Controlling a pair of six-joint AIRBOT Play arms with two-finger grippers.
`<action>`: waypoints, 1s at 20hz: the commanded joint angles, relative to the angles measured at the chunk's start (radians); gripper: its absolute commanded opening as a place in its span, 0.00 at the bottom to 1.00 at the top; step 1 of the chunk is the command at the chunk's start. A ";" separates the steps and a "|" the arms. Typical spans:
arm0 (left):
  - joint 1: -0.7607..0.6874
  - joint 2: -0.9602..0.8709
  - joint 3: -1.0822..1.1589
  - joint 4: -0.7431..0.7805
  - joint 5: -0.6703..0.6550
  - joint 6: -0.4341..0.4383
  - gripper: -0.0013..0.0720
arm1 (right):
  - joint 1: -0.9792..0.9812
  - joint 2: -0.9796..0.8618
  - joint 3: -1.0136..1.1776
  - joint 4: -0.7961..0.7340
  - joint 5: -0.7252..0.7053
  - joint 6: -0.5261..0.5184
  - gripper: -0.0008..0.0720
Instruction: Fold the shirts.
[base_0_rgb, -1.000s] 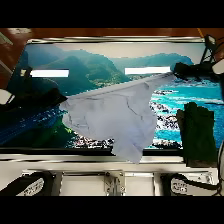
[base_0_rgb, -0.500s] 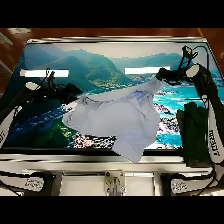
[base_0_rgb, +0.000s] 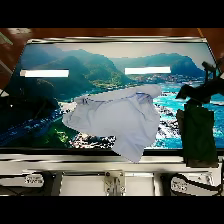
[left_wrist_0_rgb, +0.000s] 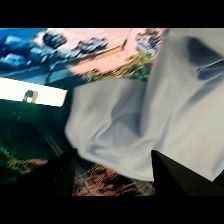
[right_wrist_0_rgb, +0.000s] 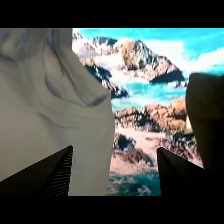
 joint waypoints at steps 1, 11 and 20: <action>0.045 0.027 -0.180 0.070 0.018 0.006 0.83 | -0.069 0.035 -0.114 0.129 0.150 -0.031 0.88; 0.028 0.024 -0.282 -0.217 0.275 0.112 0.82 | -0.066 0.035 -0.175 0.189 0.140 -0.057 0.88; -0.076 -0.053 -0.276 -0.266 0.338 0.114 0.37 | -0.066 0.035 -0.178 0.098 0.174 -0.067 0.89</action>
